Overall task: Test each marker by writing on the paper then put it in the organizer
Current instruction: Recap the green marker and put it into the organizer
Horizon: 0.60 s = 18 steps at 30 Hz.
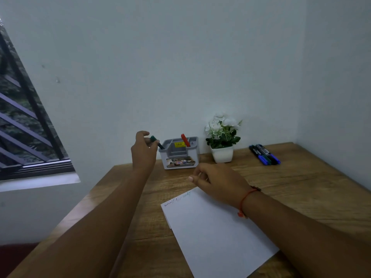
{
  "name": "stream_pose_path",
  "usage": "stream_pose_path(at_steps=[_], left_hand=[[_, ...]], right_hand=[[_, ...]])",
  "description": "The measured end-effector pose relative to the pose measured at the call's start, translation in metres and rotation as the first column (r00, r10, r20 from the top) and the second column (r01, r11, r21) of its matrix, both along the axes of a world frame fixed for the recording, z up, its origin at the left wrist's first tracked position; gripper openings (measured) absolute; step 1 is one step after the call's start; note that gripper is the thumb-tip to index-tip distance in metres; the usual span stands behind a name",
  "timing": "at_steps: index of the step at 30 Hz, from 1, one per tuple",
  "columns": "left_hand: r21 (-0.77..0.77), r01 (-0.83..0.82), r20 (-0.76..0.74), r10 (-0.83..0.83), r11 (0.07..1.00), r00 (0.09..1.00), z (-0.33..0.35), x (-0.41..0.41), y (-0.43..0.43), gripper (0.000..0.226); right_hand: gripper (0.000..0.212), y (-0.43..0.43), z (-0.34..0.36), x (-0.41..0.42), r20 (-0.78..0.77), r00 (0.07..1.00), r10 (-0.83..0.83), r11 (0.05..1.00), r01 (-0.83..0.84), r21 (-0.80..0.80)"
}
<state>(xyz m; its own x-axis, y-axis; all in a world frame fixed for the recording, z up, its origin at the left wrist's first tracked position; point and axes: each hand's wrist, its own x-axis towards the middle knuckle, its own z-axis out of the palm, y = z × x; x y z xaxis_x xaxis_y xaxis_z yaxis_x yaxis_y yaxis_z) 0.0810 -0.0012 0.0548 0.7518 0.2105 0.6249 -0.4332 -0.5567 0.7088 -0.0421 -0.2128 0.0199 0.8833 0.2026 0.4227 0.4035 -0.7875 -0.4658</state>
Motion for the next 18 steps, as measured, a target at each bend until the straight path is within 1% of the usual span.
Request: stream_pose_path(at_steps=[7,9,12,14,15,16,18], left_hand=[[0.088,0.018,-0.118,-0.007,0.996,0.993,-0.009,0.004,-0.003,0.041],[0.098,0.012,-0.140,0.001,0.995,0.990,-0.009,0.002,-0.002,0.047],[0.120,-0.036,-0.095,0.047,0.992,0.994,-0.012,-0.010,-0.001,0.056],[0.164,-0.050,-0.034,0.056,0.985,0.998,-0.016,-0.029,-0.004,0.056],[0.189,-0.032,-0.020,0.036,0.982,0.999,-0.021,-0.041,-0.006,0.055],[0.219,0.000,-0.025,0.005,0.976,1.000,-0.025,-0.054,-0.009,0.053],[0.310,0.071,-0.087,-0.046,0.948,0.995,-0.038,-0.077,-0.012,0.048]], right_hand=[[0.040,0.000,-0.002,0.005,0.001,1.000,-0.028,0.999,0.028,-0.021],[0.040,-0.001,-0.002,0.004,-0.005,0.999,-0.037,0.999,0.037,-0.014],[0.039,-0.003,0.001,0.003,-0.006,0.997,-0.071,0.997,0.071,-0.002],[0.038,-0.008,0.004,0.004,0.023,0.991,-0.134,0.991,0.134,0.007],[0.037,-0.012,0.004,0.006,0.039,0.983,-0.178,0.984,0.178,0.007],[0.035,-0.018,0.006,0.008,0.050,0.971,-0.236,0.972,0.236,-0.006],[0.029,-0.034,0.006,0.016,0.055,0.932,-0.359,0.931,0.361,-0.042]])
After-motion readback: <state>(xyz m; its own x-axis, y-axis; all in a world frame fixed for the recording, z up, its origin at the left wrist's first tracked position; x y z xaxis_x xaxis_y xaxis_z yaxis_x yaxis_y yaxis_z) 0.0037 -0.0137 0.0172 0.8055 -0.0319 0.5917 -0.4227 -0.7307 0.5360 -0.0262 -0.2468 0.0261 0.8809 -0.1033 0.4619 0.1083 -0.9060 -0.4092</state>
